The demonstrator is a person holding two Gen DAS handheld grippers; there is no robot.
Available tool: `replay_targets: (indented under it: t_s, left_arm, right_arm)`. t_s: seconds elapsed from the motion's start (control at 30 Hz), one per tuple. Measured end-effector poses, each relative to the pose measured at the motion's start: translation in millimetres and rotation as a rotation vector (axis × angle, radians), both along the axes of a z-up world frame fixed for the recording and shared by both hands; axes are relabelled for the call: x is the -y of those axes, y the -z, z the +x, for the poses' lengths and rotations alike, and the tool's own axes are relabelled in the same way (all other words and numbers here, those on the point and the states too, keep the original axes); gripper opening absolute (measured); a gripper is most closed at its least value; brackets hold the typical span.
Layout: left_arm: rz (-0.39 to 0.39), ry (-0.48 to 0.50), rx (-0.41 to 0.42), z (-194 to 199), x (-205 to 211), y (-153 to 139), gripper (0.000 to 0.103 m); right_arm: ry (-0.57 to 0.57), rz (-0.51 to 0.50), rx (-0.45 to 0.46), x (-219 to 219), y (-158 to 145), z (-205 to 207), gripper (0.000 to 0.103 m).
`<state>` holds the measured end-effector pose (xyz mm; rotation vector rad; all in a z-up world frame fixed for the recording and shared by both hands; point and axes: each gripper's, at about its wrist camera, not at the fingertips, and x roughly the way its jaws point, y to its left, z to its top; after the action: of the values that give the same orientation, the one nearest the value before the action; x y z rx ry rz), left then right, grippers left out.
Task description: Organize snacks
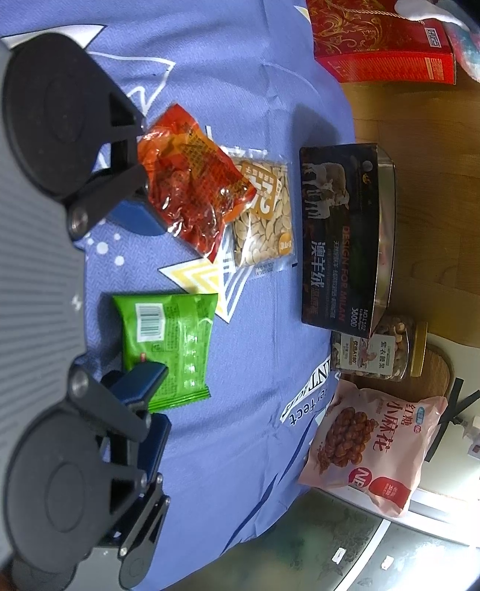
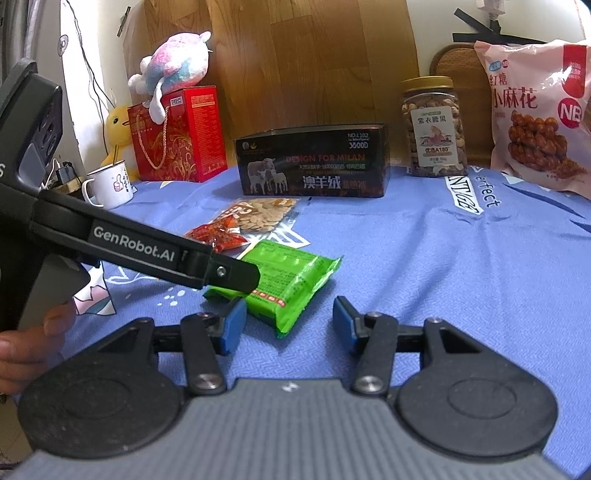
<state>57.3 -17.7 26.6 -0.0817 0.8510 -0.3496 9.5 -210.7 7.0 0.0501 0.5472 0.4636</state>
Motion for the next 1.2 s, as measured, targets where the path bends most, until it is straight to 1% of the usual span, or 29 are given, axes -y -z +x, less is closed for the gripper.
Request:
replay_targets:
  t_s: [0.27, 0.67, 1.03, 1.1, 1.2]
  left_arm:
    - [0.008, 0.015, 0.008, -1.2, 3.9, 1.7, 0.085]
    - [0.007, 0.019, 0.011, -1.2, 4.4, 2.7, 0.088]
    - [0.004, 0.017, 0.01, -1.7, 4.3, 2.8, 0.088]
    - [-0.01, 0.016, 0.009, -2.4, 2.5, 2.3, 0.088]
    - [-0.066, 0.007, 0.009, -2.8, -9.6, 0.9, 0.086]
  right_arm:
    - [-0.003, 0.004, 0.002, -0.1, -0.7, -0.7, 0.056]
    - [-0.005, 0.004, 0.004, 0.0, -0.6, -1.2, 0.056]
    - [-0.003, 0.004, 0.005, -0.4, -0.5, -1.8, 0.056]
    - [-0.003, 0.005, 0.006, -0.5, -0.4, -1.8, 0.056]
    - [-0.006, 0.004, 0.006, -0.6, -0.7, -1.2, 0.056]
